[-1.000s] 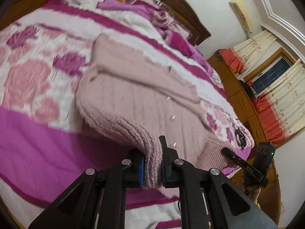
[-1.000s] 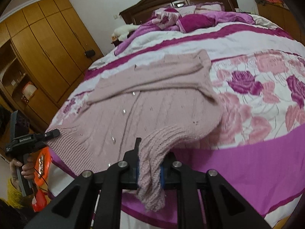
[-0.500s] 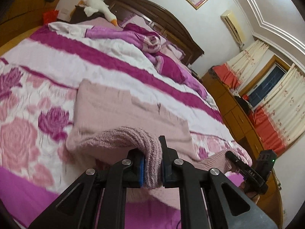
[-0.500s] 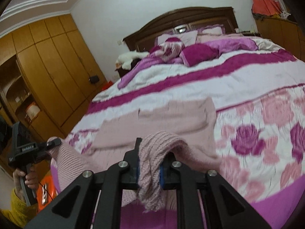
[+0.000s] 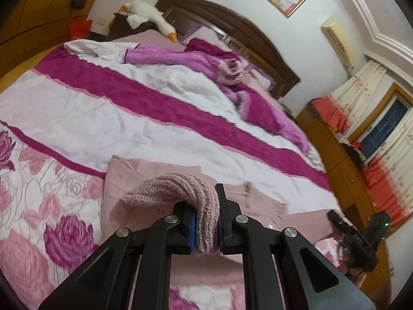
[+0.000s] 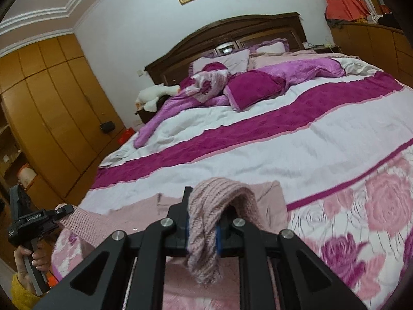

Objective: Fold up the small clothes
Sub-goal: 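Lift the hem with both tools and fold it toward the collar, then lay the hem onto the cardigan body and open both tools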

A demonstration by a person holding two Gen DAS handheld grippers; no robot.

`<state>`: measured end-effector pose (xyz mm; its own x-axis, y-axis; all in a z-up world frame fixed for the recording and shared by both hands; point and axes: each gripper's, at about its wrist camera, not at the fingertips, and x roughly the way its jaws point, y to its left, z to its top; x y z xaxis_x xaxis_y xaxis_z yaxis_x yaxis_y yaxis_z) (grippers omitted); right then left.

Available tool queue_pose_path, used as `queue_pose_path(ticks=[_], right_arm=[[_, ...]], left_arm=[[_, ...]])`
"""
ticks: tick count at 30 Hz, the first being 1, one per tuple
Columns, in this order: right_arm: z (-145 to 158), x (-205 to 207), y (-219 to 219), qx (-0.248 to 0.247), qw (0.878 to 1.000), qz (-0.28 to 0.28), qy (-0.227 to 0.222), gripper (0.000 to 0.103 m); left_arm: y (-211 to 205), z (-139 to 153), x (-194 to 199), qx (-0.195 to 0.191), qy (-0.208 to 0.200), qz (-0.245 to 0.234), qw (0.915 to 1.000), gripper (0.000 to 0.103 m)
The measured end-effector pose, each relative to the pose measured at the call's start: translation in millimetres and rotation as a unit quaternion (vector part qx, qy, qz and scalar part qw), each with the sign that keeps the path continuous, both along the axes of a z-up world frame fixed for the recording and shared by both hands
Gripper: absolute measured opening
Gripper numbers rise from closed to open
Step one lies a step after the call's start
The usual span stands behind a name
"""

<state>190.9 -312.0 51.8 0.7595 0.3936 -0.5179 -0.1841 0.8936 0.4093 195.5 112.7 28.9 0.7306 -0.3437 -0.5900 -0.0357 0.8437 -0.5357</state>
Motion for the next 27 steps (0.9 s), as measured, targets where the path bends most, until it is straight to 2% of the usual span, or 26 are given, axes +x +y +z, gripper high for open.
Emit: queue_pose_path(ticks=[3, 9, 13, 15, 18, 21, 23, 25, 27], right_arm=[[-19, 30, 4, -0.007, 1.000, -0.006, 0.017, 0.014], [-75, 79, 15, -0.045, 0.997, -0.023, 0.066, 0.014], [-118, 100, 10, -0.051, 0.990, -0.042, 0.124, 0.019], [-132, 104, 4, -0.029, 0.989, -0.041, 0.137, 0.020], [-130, 99, 1, -0.022, 0.990, -0.033, 0.134, 0.026], [-120, 87, 1, -0.033, 0.991, -0.022, 0.128, 0.046], [-111, 78, 1, -0.040, 0.992, -0.019, 0.119, 0.052], [-103, 68, -1, -0.046, 0.993, -0.013, 0.109, 0.052], [-96, 58, -3, -0.048, 0.993, -0.008, 0.105, 0.052]], left_arm=[[2, -25, 26, 0.009, 0.024, 0.005, 0.9997, 0.000], [5, -80, 66, 0.052, 0.073, 0.011, 0.9959, 0.000], [9, -110, 81, 0.059, 0.108, 0.006, 0.9924, 0.000], [10, -111, 79, 0.058, 0.101, -0.001, 0.9931, 0.000], [9, -104, 74, 0.071, 0.099, -0.017, 0.9924, 0.000], [9, -93, 63, 0.082, 0.102, -0.034, 0.9908, 0.000], [9, -84, 53, 0.090, 0.098, -0.042, 0.9902, 0.002], [10, -77, 43, 0.098, 0.095, -0.046, 0.9896, 0.008], [11, -70, 34, 0.103, 0.091, -0.053, 0.9891, 0.008]])
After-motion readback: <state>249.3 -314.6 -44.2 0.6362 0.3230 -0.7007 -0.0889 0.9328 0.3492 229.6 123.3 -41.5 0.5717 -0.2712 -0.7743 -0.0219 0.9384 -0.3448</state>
